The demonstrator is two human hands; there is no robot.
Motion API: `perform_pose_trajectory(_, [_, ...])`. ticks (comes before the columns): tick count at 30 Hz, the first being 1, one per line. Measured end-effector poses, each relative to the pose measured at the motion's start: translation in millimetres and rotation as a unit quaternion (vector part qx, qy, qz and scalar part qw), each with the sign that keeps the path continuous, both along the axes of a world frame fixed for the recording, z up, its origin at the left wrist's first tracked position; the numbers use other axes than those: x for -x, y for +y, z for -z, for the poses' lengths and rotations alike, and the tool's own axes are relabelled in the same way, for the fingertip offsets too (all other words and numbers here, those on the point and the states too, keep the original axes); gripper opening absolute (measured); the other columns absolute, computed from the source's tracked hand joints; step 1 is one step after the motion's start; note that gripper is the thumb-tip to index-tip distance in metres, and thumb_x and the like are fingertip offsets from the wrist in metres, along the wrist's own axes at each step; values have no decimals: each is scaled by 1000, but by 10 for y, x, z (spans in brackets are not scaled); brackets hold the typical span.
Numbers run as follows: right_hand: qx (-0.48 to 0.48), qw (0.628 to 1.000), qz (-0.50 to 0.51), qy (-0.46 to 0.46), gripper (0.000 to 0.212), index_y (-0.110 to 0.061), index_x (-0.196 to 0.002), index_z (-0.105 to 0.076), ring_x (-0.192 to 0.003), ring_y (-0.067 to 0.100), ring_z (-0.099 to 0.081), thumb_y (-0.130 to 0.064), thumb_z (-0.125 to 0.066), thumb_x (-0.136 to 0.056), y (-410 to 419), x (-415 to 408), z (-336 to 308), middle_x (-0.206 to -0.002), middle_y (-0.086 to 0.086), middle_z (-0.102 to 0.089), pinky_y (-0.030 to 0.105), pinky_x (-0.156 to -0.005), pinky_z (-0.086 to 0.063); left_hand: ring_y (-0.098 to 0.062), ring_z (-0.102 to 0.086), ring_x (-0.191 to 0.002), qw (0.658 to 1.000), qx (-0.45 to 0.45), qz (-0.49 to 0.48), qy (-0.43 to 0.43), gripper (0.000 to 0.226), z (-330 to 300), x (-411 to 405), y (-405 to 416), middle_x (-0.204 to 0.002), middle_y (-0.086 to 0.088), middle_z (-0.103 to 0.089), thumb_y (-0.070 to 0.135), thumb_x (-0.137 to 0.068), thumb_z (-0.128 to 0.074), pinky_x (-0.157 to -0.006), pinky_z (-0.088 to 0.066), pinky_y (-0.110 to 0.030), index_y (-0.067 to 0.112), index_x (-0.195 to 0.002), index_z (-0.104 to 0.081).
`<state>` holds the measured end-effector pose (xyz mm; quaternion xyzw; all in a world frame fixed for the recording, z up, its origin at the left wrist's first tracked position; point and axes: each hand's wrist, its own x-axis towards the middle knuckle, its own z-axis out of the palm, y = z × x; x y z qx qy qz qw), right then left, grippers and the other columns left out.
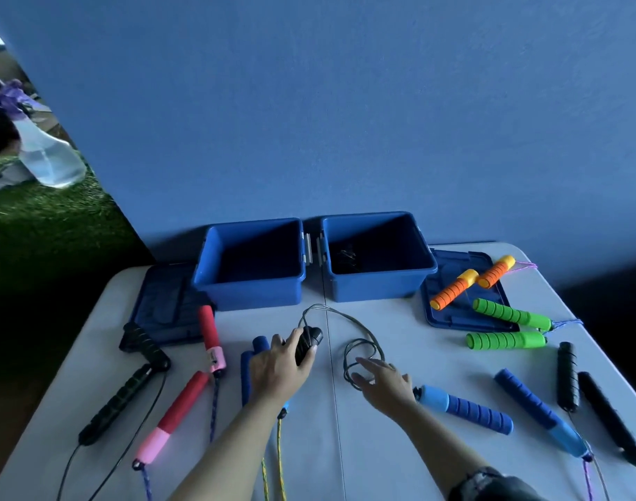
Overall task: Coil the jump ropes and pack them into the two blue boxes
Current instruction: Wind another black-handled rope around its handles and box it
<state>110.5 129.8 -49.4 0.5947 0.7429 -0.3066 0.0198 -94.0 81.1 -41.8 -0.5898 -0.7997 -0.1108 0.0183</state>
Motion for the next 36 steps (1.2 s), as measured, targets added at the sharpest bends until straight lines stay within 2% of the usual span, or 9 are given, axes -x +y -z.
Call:
perform_pose_trajectory(3, [39,968,163,188,35,-24,-113,-68,-102,13,-57,-41,-67,-83,-14,65,-50,-109,-4,-64,21,-83,-43,-24,-53,-41,1000,5,-9,-9,47,-11,18,-6,-63,-2,-55,61,-81,-39,-40,-32,-23,28,-101,-66])
perform_pose_trajectory(5, [65,890,274,358,20,-12,-89,-74,-82,14,-60,-26,-78,-75,-15,30,-85,-83,-1,-69,13,-63,-42,-28,-54,-44,999,-1,-26,-19,49,20,57,3,-64,-5,-56,61,-82,-38,-42,-41,-27,26,-102,-65])
perform_pose_trajectory(7, [93,820,322,465,13,-5,-72,-68,-77,17,-61,-12,-78,-72,3,-54,-98,-68,3,-66,17,-66,-42,-31,-59,-51,998,0,-53,-32,51,0,103,-3,-68,-9,-58,61,-85,-37,-48,-44,-31,23,-106,-64])
perform_pose_trajectory(10, [154,743,317,569,28,-7,-80,-50,-83,28,-64,15,-65,-75,54,-227,-106,-69,6,-57,27,-74,-45,-34,-66,-72,992,18,-113,-60,44,-91,204,-9,-87,-12,-61,56,-93,-44,-58,-41,-33,22,-118,-56])
perform_pose_trajectory(15, [126,847,246,455,53,-5,-99,-63,-82,26,-60,32,-34,-74,129,-550,59,-74,6,-69,15,-63,-42,-31,-64,-84,982,51,-172,-63,39,-89,369,-16,-93,-8,-62,56,-93,-42,-67,-32,-33,24,-113,-52])
perform_pose_trajectory(24, [-21,942,229,243,55,-20,-56,-62,-63,15,-44,25,-34,-72,228,-872,75,-72,0,-50,20,-57,-33,-29,-63,-86,978,73,-180,-70,40,-97,361,-29,-94,-7,-61,57,-94,-37,-73,-36,-32,26,-116,-49])
perform_pose_trajectory(29, [-92,971,192,110,61,-8,-102,-70,-113,27,-46,22,-39,-60,234,-1102,58,-111,5,-52,29,-99,-32,-29,-62,-86,979,76,-181,-61,40,-114,343,-55,-95,-6,-61,58,-94,-36,-69,-33,-32,26,-114,-49])
perform_pose_trajectory(33, [-20,969,233,78,68,-7,-138,-40,-130,33,-39,14,-44,-74,268,-1196,36,-150,9,-31,37,-106,-32,-30,-61,-82,978,63,-187,-63,39,-114,353,-72,-90,-8,-61,56,-94,-39,-62,-36,-30,23,-109,-51])
perform_pose_trajectory(36, [40,965,258,9,56,-1,-135,-38,-123,34,-44,-9,-53,-82,298,-1238,115,-138,16,-42,37,-102,-37,-30,-61,-79,979,63,-181,-62,39,-113,350,-69,-89,-8,-61,56,-93,-40,-62,-34,-31,23,-109,-51])
